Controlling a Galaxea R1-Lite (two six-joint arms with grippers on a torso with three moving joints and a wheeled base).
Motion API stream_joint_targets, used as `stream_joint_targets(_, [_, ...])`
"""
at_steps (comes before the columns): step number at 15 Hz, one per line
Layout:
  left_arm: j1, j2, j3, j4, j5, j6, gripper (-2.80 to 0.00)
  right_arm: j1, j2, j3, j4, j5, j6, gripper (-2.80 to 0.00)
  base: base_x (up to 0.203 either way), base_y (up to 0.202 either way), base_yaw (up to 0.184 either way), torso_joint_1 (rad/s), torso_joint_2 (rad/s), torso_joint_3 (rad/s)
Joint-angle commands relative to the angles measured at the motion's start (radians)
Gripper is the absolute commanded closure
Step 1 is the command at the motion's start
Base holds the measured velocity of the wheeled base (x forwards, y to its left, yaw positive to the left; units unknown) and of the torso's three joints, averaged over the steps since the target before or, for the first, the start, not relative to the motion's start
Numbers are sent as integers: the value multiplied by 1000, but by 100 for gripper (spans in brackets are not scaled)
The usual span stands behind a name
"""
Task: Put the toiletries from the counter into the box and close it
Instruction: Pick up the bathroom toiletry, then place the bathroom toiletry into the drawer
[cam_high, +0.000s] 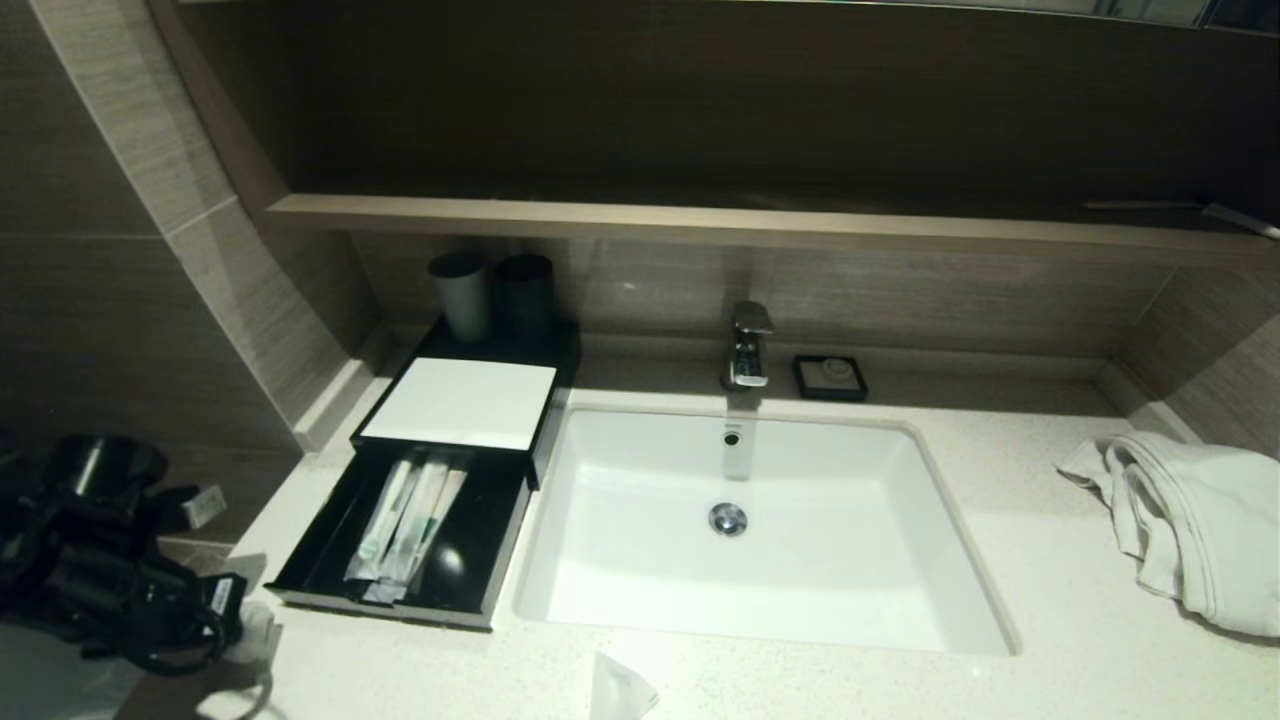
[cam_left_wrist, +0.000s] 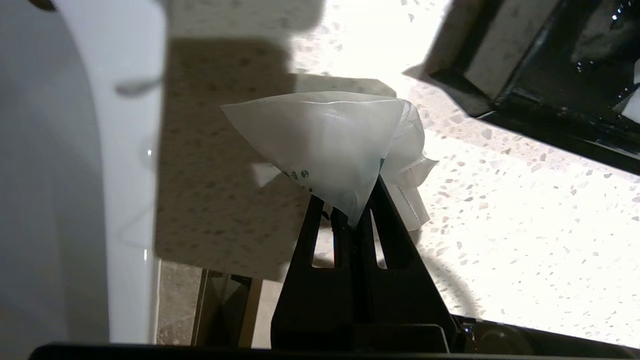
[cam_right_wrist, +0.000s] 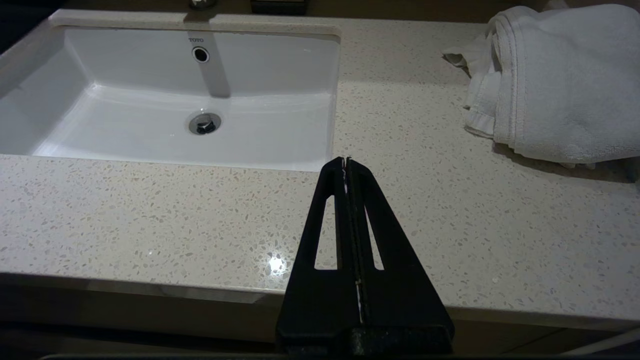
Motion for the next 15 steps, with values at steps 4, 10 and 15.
stream_joint_targets(4, [47, -117, 6, 5, -1, 1, 0, 0, 0, 0, 0, 0, 0, 0, 0, 0, 0, 0, 0, 0])
stream_joint_targets(10, [37, -284, -10, 4, -139, -14, 0, 0, 0, 0, 0, 0, 0, 0, 0, 0, 0, 0, 0, 0])
stream_joint_targets(15, [-146, -286, -115, 29, -160, -78, 0, 0, 0, 0, 0, 0, 0, 0, 0, 0, 0, 0, 0, 0])
